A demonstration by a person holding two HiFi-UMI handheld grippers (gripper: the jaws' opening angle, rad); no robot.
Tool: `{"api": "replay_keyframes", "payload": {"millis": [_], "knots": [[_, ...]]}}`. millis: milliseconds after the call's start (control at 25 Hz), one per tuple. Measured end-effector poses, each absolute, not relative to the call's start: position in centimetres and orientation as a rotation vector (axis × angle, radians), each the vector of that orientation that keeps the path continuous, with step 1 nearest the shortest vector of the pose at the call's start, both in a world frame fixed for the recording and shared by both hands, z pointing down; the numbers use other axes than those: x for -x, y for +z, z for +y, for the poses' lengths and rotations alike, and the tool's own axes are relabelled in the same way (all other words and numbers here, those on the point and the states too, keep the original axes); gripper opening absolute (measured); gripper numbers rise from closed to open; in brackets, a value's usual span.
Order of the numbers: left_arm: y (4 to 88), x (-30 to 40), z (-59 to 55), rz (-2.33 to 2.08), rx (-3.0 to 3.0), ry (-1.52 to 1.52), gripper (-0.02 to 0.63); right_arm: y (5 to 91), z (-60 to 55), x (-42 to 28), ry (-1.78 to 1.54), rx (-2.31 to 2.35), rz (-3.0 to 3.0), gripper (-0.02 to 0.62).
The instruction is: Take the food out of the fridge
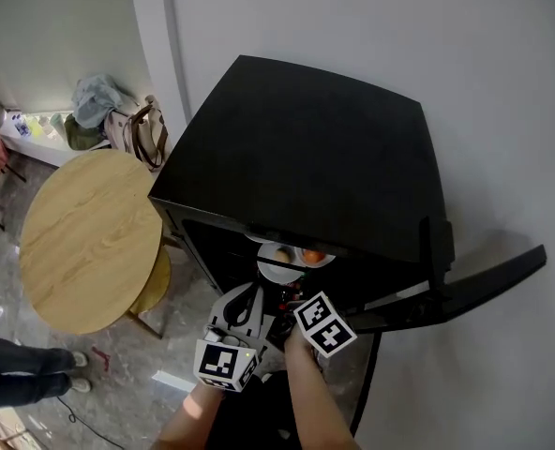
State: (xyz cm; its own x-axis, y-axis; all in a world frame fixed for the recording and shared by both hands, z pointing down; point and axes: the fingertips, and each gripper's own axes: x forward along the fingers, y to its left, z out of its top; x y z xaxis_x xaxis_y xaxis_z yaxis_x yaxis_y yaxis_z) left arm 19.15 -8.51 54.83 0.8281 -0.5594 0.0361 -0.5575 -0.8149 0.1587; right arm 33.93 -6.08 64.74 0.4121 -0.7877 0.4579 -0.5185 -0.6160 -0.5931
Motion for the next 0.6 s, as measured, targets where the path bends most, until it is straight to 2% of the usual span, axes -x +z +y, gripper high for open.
{"api": "replay_keyframes", "payload": {"millis": [200, 600], "knots": [[59.0, -22.9, -10.0, -0.614, -2.754, 0.123, 0.009, 67.6, -6.4, -36.7, -1.104, 2.115, 0.844, 0.13], [66.9, -30.0, -13.6, -0.243, -2.189, 0.378, 0.009, 70.2, -7.1, -38.6, -1.086, 1.95, 0.726, 0.133]]}}
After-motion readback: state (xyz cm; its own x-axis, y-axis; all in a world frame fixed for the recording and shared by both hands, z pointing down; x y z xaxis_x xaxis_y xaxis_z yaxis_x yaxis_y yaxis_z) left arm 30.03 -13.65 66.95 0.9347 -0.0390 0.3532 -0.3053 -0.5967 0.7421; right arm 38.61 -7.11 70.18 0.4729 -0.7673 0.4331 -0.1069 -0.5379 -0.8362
